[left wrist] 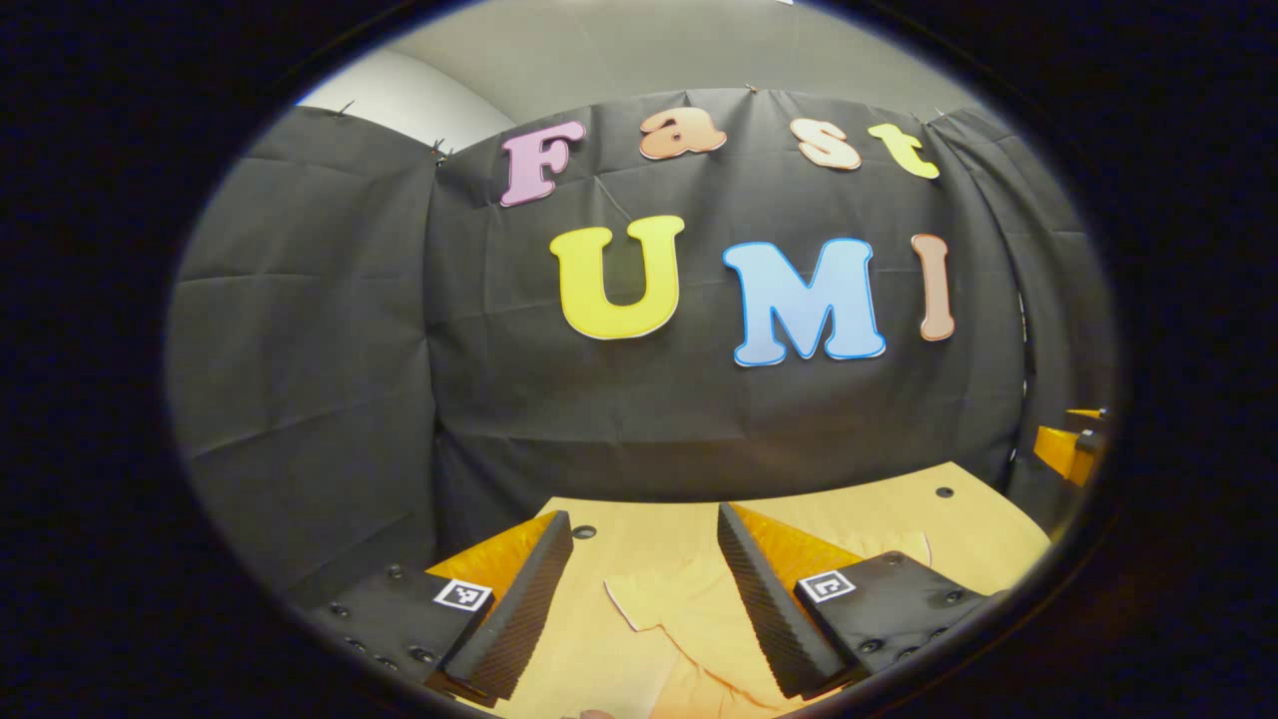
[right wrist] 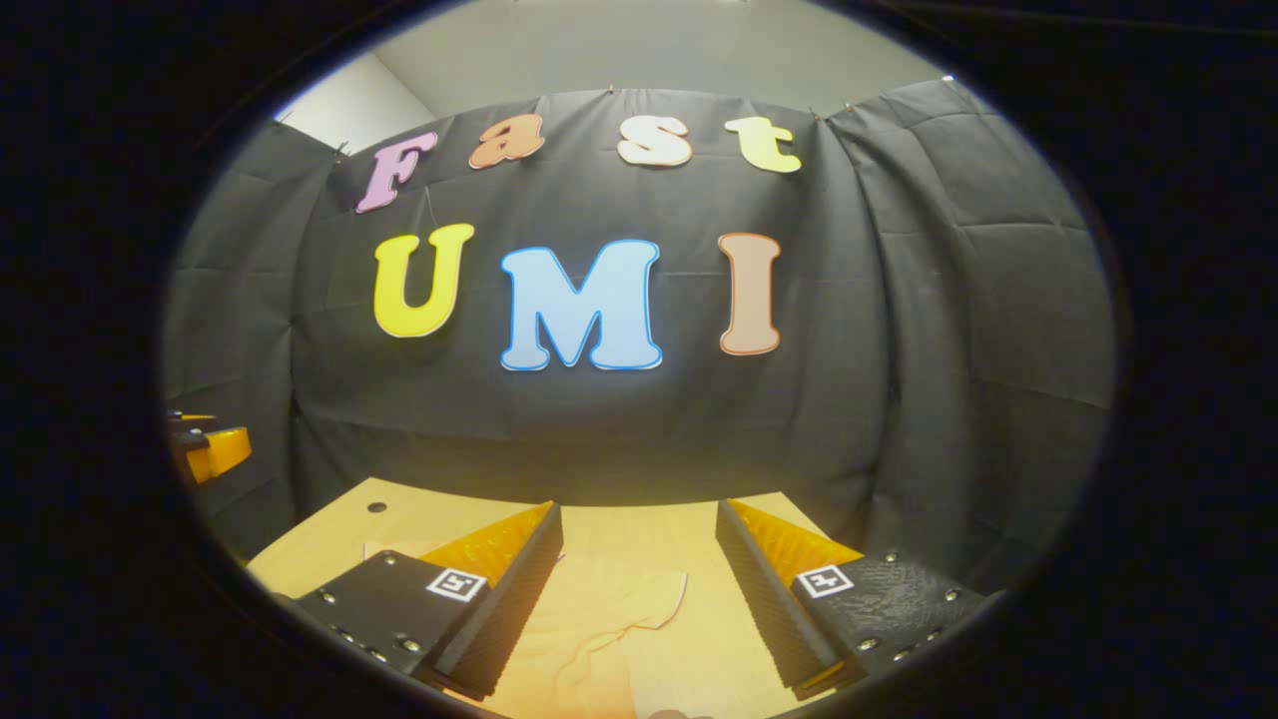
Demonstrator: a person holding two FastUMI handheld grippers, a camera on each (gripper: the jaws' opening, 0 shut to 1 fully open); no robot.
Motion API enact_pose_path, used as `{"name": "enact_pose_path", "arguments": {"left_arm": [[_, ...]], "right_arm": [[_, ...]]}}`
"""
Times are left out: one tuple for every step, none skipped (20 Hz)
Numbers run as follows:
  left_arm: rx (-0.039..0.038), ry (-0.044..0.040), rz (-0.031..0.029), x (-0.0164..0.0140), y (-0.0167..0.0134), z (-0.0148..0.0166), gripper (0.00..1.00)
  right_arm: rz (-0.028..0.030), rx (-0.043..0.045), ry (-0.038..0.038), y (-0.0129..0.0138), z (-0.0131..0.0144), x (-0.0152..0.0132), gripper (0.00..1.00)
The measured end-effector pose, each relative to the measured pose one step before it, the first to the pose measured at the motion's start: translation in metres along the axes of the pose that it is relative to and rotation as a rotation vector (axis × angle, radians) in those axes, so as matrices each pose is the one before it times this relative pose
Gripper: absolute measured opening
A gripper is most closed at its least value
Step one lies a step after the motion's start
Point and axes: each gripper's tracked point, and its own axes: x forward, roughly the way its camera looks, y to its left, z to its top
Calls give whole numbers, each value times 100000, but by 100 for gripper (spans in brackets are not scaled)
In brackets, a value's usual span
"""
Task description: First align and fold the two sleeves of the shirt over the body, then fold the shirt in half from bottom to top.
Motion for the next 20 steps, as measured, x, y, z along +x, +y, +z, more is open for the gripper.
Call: {"name": "enact_pose_path", "arguments": {"left_arm": [[-125, 34, -152, -69, 4, -101, 99], [-183, 40, -214, 102, -8, -27, 99], [-93, 179, -163, -57, -42, -89, 99], [-46, 175, -142, 176, -27, -10, 99], [-49, -62, -94, -44, -20, -11, 99], [37, -133, -144, 99, -20, 92, 100], [200, -96, -143, 15, -33, 29, 100], [234, -141, -75, 79, -49, 84, 100], [254, -96, 111, 16, 118, 47, 100], [187, -29, 164, 38, 87, -52, 100], [-70, 79, 19, 39, 17, -54, 100], [-111, 313, 89, 37, 49, -66, 100], [13, 172, 395, 47, 213, 73, 99], [80, 106, 497, 36, 200, -66, 99], [79, 121, 505, -6, 159, -13, 99], [153, 259, 523, 44, 145, 3, 99], [122, 238, 681, -31, 229, -99, 99], [162, 277, 709, -81, 255, -18, 99], [100, 256, 851, -85, 227, -65, 99], [4, 407, 885, -147, 259, -48, 99]], "right_arm": [[-9, -100, 199, 4, -218, -112, 97], [-218, -115, 361, -6, -34, -33, 97], [-149, -69, 629, -21, -280, 63, 98], [-40, -54, 1013, -79, -251, 64, 96], [40, -102, 952, -54, -429, 145, 96], [-86, -238, 1327, -137, -342, 311, 96], [-161, -314, 1647, -274, -540, 295, 96], [-273, -121, 1890, -188, -582, 508, 96], [-219, 173, 2186, -147, -620, 679, 96], [224, 501, 2382, -197, -637, 806, 96], [238, 353, 2881, -83, -826, 876, 96], [581, 289, 2762, -157, -640, 958, 97], [95, -54, 3581, -190, -1004, 1052, 97], [-19, -34, 3620, -284, -889, 1195, 97], [-17, 258, 3738, -230, -905, 1442, 98], [469, 506, 3566, -227, -726, 1486, 97], [69, 611, 3532, -86, -920, 1567, 96], [195, 602, 3778, -147, -876, 1543, 97], [-95, 287, 3921, -80, -777, 1518, 98], [-243, 196, 3987, -126, -709, 1338, 98]]}}
